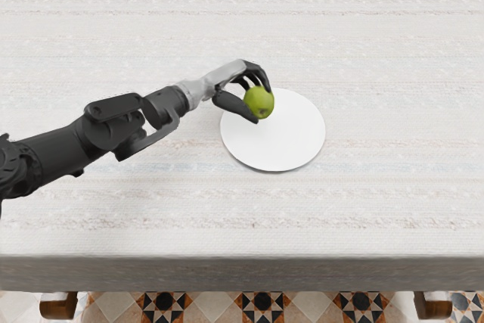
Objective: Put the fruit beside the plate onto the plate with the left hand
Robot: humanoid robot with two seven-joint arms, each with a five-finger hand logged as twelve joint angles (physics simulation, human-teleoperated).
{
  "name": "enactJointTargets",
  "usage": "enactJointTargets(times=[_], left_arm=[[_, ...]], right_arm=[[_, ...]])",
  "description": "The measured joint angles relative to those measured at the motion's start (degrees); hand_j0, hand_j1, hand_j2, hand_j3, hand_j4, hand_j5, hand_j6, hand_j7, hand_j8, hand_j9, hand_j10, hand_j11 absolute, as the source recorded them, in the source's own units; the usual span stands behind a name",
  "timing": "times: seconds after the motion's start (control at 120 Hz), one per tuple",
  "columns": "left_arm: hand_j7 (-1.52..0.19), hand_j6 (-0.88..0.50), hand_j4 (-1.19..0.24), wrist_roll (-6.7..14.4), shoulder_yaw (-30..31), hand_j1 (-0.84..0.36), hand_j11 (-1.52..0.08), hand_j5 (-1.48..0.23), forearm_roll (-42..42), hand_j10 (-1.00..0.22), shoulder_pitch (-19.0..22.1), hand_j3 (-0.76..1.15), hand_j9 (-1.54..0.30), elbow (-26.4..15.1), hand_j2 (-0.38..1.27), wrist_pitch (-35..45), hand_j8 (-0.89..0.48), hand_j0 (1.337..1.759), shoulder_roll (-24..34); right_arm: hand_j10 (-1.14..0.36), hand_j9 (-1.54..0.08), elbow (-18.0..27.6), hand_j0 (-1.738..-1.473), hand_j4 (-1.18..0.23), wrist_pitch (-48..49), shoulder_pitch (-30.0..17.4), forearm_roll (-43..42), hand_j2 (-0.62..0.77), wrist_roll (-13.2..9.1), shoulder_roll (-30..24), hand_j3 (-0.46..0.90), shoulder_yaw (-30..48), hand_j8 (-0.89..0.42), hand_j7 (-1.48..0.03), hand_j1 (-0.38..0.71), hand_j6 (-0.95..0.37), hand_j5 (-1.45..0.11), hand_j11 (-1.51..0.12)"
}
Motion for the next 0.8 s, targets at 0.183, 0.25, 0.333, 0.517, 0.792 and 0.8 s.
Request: enactJointTargets(times=[0.183,0.25,0.333,0.517,0.792,0.8], left_arm=[[-0.9,-0.43,-0.65,0.0,0.1,-0.3,-0.88,-0.92,3.9,-0.65,1.1,0.0,-0.88,-1.0,0.6,0.1,-0.45,1.658,0.0],[-0.88,-0.41,-0.64,0.0,-0.1,-0.28,-0.87,-0.9,4.3,-0.63,1.1,0.0,-0.87,-0.9,0.52,0.1,-0.44,1.657,0.0],[-0.73,-0.39,-0.54,0.0,-1.6,-0.2,-0.72,-0.75,4.4,-0.53,1.2,0.0,-0.72,-0.8,0.38,0.2,-0.4,1.658,0.0],[-0.32,-0.17,-0.24,0.0,-6.3,0.11,-0.31,-0.32,4.0,-0.23,3.1,0.0,-0.31,-0.8,0.16,0.1,-0.18,1.658,0.0],[-0.1,-0.06,-0.08,0.0,-20.5,0.27,-0.1,-0.1,2.6,-0.08,7.8,0.0,-0.1,0.6,0.05,0.1,-0.06,1.658,0.0],[-0.1,-0.06,-0.07,0.0,-20.6,0.27,-0.1,-0.1,2.5,-0.07,7.8,0.0,-0.1,0.8,0.04,0.0,-0.06,1.658,0.0]], right_arm=[[0.0,0.0,0.0,-1.658,0.0,0.0,0.1,0.0,0.0,0.0,0.0,0.0,0.0,0.0,0.0,-0.35,0.0,0.0,0.0],[0.0,0.0,0.0,-1.658,0.0,0.0,0.1,0.0,0.0,0.0,0.0,0.0,0.0,0.0,0.0,-0.35,0.0,0.0,0.0],[0.0,0.0,0.0,-1.658,0.0,0.0,0.1,0.0,0.0,0.0,0.0,0.0,0.0,0.0,0.0,-0.35,0.0,0.0,0.0],[0.0,0.0,0.0,-1.658,0.0,0.0,0.1,0.1,0.0,0.0,0.0,0.0,0.0,0.0,0.0,-0.35,0.0,0.0,0.0],[0.0,0.0,0.0,-1.658,0.0,0.0,0.1,0.0,0.0,0.0,0.0,0.0,0.0,0.0,0.0,-0.35,0.0,0.0,0.0],[0.0,0.0,0.0,-1.658,0.0,0.0,0.1,0.0,0.0,0.0,0.0,0.0,0.0,0.0,0.0,-0.35,0.0,0.0,0.0]])
